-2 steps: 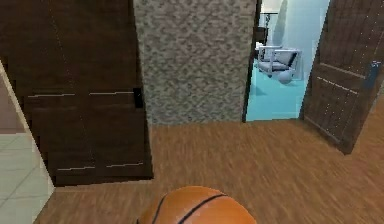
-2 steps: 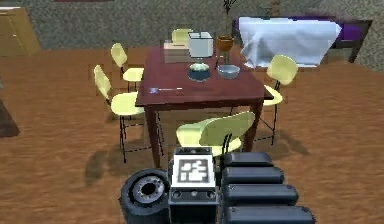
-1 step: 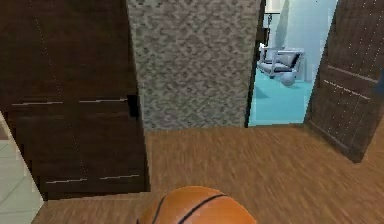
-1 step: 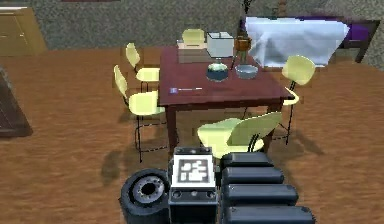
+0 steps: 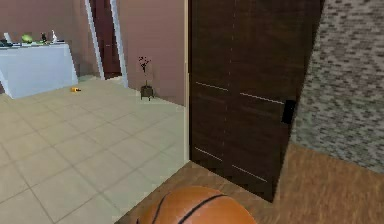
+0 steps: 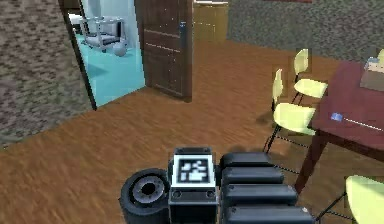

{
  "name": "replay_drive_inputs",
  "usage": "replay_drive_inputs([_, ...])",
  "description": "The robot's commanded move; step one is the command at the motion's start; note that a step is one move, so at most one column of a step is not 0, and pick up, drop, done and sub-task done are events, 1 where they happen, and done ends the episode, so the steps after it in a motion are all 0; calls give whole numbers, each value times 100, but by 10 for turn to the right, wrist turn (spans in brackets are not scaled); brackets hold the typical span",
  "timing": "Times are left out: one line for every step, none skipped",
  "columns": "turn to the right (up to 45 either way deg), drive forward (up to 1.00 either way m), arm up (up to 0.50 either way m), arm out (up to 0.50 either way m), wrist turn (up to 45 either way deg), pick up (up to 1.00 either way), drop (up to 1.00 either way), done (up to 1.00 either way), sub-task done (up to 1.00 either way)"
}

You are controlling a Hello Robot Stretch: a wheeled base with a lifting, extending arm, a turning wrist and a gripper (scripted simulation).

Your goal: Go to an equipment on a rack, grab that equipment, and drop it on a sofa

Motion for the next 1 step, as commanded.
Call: replay_drive_inputs([-240,0,0,0,0,0,0,0,0])
